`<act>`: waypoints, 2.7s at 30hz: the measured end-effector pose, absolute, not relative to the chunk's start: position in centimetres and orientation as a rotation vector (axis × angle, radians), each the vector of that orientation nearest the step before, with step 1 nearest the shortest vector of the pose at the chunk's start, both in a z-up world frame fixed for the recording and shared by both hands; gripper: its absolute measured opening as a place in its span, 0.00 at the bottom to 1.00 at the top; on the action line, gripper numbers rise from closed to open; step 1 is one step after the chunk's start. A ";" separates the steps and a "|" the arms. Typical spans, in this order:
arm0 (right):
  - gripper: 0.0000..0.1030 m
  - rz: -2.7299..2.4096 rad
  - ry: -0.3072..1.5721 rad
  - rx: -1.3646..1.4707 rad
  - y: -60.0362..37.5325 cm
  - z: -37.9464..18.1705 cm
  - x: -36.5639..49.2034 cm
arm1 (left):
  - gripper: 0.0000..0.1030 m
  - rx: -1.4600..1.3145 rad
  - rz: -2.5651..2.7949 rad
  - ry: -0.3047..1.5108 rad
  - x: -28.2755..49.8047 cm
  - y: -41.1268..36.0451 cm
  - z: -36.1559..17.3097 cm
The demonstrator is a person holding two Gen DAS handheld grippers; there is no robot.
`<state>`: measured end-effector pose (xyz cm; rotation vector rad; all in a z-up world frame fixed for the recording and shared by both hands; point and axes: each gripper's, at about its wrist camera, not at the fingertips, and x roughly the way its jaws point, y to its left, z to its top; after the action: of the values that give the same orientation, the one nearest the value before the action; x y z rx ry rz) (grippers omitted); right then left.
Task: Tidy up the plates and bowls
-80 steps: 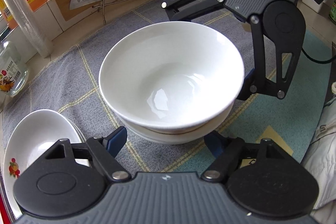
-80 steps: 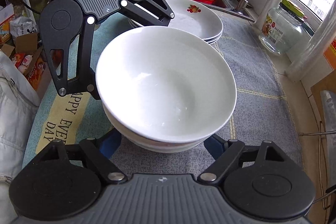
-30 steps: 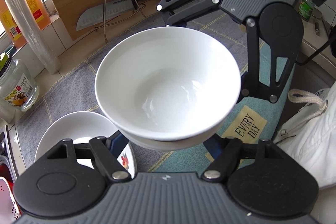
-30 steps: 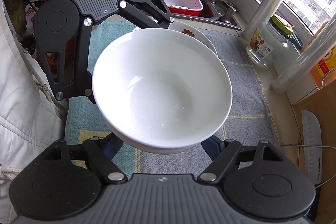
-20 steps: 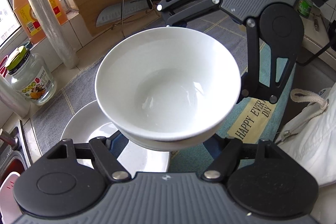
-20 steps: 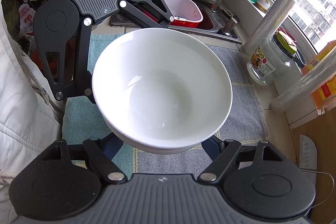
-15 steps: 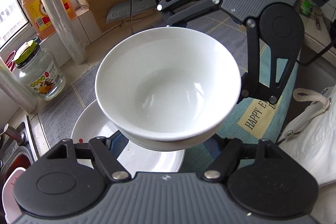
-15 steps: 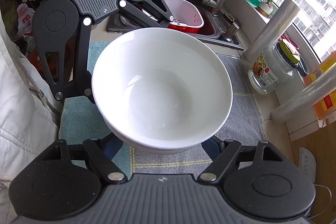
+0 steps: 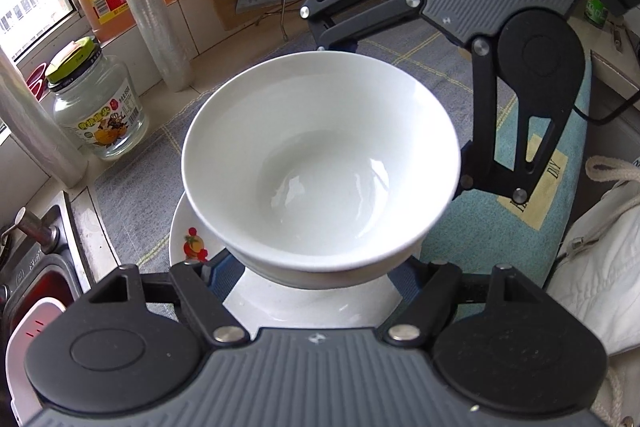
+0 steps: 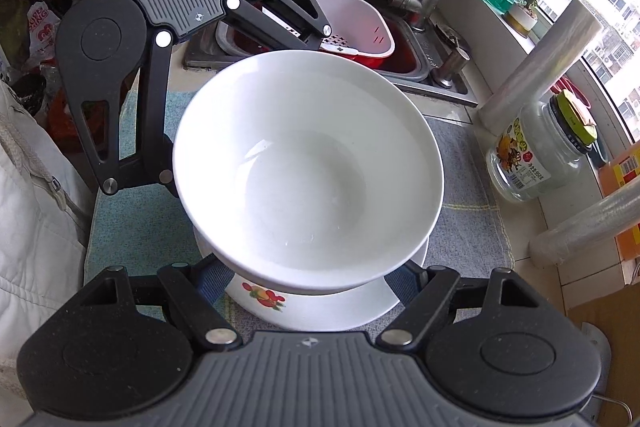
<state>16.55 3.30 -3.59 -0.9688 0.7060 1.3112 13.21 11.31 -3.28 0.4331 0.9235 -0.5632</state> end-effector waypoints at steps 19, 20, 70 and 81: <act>0.82 1.288 0.752 -0.961 5.2 -5.8 18.1 | 0.74 0.429 -0.570 0.959 15.2 12.9 -5.3; 0.82 1.287 0.753 -0.960 5.2 -5.8 18.1 | 0.74 0.427 -0.572 0.960 15.3 12.9 -5.3; 1.00 0.364 0.922 -0.178 -5.0 -0.8 4.4 | 0.99 -0.019 0.189 0.795 -0.5 8.7 1.2; 1.00 0.276 0.842 -0.140 -6.5 1.8 0.8 | 0.98 -0.066 0.187 0.773 -3.7 7.3 3.3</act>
<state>0.82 -6.48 1.82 -0.1400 0.8424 0.2762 -3.66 7.25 3.34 -0.0656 0.7733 0.1867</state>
